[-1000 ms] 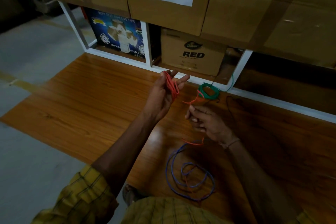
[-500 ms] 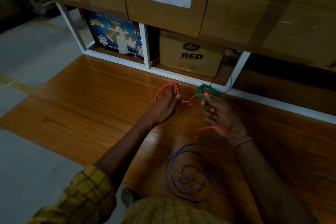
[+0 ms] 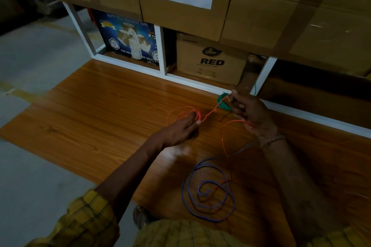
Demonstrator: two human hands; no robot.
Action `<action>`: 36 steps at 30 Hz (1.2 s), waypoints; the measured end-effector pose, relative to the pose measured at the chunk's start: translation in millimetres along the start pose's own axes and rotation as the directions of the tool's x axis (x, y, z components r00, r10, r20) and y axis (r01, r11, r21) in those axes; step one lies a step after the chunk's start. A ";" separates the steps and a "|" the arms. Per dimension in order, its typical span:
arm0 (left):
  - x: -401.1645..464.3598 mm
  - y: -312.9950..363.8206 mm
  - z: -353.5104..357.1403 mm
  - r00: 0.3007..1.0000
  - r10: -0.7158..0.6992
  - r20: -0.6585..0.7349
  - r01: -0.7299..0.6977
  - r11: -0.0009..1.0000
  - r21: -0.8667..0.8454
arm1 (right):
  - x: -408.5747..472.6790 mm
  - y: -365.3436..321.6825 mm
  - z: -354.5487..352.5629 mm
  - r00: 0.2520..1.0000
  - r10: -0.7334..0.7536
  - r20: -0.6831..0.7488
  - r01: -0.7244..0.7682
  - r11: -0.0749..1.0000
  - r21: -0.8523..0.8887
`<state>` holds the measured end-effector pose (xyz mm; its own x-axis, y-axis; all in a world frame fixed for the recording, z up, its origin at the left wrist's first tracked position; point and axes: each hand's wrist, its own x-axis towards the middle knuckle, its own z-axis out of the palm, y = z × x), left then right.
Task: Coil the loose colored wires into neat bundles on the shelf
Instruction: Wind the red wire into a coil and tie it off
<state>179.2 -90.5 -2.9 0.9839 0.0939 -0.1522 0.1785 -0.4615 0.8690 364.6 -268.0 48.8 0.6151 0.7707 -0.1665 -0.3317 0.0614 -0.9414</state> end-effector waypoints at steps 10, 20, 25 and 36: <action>-16.5 17.3 -10.4 0.919 0.241 0.313 0.167 0.480 -0.861 | 16.0 20.0 -15.7 0.990 0.022 0.142 0.057 0.847 -0.529; 8.9 27.3 -29.6 0.979 0.066 -0.191 -0.185 -0.090 -0.979 | -18.8 66.9 37.1 0.962 0.132 0.238 0.050 0.773 -0.633; 20.0 28.4 -29.2 0.961 -0.085 -0.262 -0.275 -0.223 -0.935 | -26.0 56.4 49.3 0.966 0.159 0.204 0.016 0.750 -0.661; 26.0 15.3 -13.8 0.822 -0.054 -0.568 -0.194 0.910 -0.367 | -37.6 35.9 60.3 0.893 0.325 0.312 -0.020 0.720 -0.694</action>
<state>207.4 -83.0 12.9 0.7921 0.6029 0.0949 -0.0322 -0.1141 0.9930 286.5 -256.6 39.0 0.2184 0.9056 -0.3635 0.2447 -0.4114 -0.8780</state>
